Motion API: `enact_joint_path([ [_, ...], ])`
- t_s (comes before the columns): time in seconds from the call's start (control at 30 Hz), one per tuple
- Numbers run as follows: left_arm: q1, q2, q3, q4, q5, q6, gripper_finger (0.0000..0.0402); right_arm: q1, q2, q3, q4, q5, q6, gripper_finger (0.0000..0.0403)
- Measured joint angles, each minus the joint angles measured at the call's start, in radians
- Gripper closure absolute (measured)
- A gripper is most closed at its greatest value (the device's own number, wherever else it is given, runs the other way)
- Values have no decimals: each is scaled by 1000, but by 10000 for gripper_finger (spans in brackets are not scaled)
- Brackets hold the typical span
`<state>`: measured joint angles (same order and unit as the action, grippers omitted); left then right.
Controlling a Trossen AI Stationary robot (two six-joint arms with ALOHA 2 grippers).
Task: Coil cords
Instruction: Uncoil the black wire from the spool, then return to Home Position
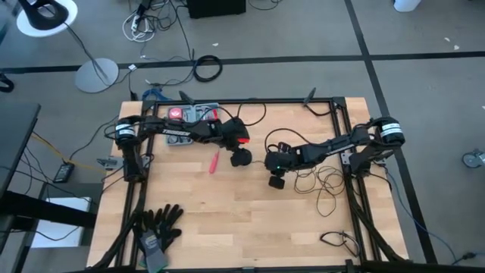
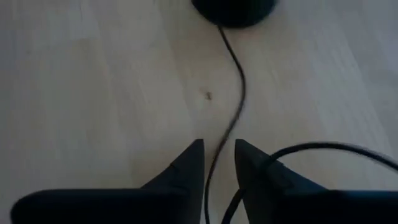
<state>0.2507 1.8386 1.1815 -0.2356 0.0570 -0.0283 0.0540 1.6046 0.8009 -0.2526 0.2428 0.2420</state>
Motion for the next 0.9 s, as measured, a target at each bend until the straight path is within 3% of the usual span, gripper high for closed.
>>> enact_joint_path([
  [0.2, 0, -54, -1, -53, -7, 0, 163, -20, 24, 1, 19, 3, -7, 301],
  [0.7, -2, -148, -11, -112, 20, 32, 163, -45, 12, 1, 55, -3, 64, 309],
  [0.9, 6, -264, -154, 14, 26, 28, 163, -42, 12, 1, 137, -47, 95, 310],
])
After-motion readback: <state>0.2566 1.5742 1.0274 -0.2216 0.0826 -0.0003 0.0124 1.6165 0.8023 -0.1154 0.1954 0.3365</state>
